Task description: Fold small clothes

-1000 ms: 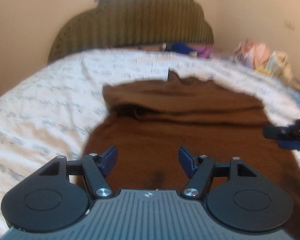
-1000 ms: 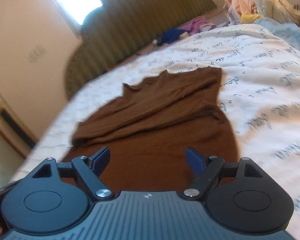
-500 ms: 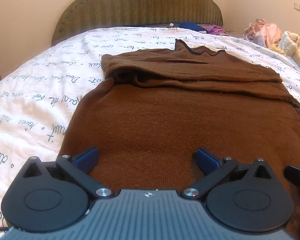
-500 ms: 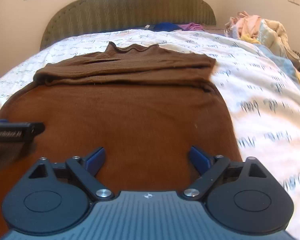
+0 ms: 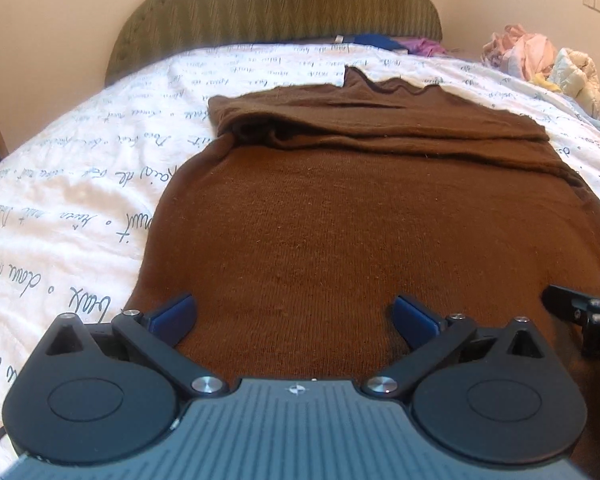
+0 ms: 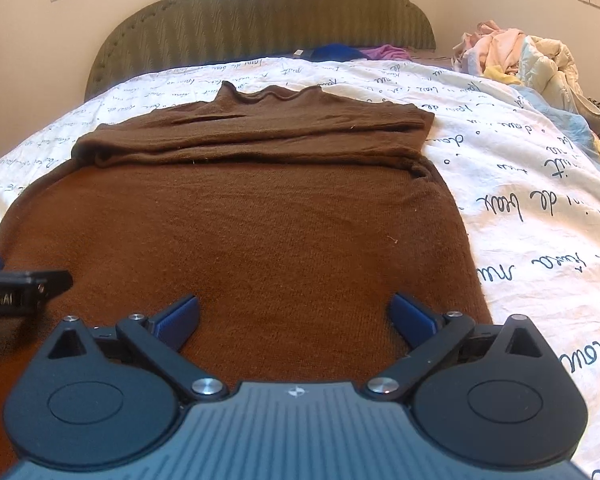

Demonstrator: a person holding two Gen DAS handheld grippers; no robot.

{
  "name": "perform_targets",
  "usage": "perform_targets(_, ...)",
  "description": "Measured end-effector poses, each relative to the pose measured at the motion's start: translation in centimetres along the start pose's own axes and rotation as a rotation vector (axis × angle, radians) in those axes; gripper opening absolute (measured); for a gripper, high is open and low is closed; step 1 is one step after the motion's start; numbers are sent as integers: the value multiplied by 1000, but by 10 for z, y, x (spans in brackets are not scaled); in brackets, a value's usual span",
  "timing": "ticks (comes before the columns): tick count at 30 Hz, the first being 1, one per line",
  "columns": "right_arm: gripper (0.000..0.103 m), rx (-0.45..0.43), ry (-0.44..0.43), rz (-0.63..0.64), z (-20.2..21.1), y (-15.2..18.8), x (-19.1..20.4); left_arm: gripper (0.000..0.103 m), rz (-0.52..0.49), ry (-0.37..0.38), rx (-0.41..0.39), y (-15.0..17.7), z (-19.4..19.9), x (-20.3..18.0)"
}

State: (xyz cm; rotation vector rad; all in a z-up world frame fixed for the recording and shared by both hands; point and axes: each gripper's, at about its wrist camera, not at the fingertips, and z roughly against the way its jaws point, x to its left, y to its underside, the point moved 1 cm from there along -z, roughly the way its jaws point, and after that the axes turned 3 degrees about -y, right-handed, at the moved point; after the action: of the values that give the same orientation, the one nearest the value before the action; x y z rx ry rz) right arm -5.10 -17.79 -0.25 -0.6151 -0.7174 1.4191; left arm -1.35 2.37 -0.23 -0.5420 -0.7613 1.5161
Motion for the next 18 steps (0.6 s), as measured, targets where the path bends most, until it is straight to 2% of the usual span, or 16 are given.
perform_targets(7, 103, 20, 31, -6, 8, 0, 4, 103, 12, 18, -7, 1, 2, 2)
perform_targets(14, 103, 8, 16, 10, 30, 22, 5, 103, 7, 14, -8, 2, 6, 3)
perform_targets(18, 103, 6, 7, 22, 39, 30, 5, 103, -20, 2, -1, 11, 23, 2)
